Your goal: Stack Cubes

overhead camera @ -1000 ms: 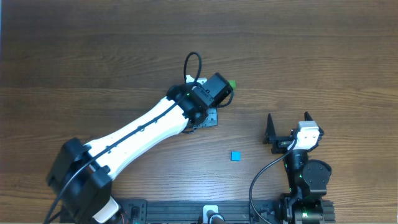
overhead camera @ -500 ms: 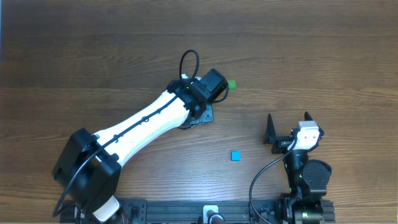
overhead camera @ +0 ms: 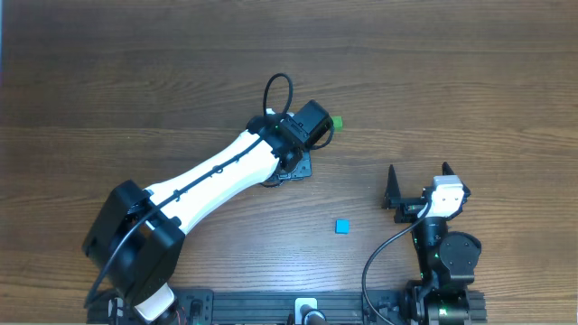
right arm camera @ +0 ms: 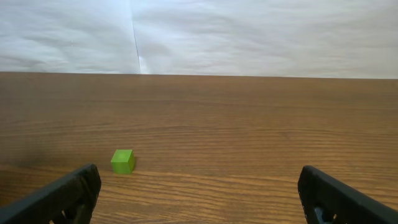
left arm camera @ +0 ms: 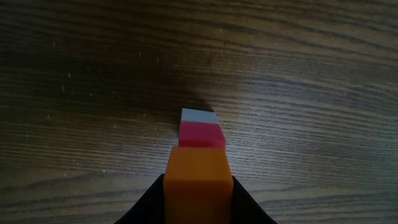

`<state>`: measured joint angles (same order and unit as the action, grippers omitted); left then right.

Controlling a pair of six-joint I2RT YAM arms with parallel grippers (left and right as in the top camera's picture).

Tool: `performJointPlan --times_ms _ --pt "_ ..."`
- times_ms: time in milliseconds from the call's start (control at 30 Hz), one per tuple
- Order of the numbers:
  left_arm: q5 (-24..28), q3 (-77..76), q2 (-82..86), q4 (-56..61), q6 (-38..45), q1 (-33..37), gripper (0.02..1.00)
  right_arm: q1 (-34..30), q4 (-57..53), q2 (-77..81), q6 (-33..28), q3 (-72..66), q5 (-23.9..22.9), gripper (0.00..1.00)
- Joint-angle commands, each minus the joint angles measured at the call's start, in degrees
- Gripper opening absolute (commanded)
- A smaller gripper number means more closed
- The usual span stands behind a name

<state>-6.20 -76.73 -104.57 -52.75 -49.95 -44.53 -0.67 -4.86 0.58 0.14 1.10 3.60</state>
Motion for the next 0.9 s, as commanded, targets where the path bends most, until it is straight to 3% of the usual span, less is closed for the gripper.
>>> performJointPlan --times_ms 33,667,767,900 --pt "0.44 -0.98 -1.27 0.22 -0.2 0.24 0.036 0.26 -0.02 -0.31 -0.02 -0.42 0.42 0.993" --pt "0.81 -0.98 -2.54 0.83 -0.17 0.13 0.047 0.26 -0.02 -0.31 0.0 -0.42 0.42 0.991" --pt "0.81 -0.98 -2.6 0.85 -0.17 0.13 0.119 0.26 -0.02 -0.31 -0.02 -0.42 0.42 0.991" --pt "0.81 -0.98 -2.89 0.85 -0.17 0.13 0.297 0.26 -0.02 -0.31 0.0 -0.42 0.42 0.991"
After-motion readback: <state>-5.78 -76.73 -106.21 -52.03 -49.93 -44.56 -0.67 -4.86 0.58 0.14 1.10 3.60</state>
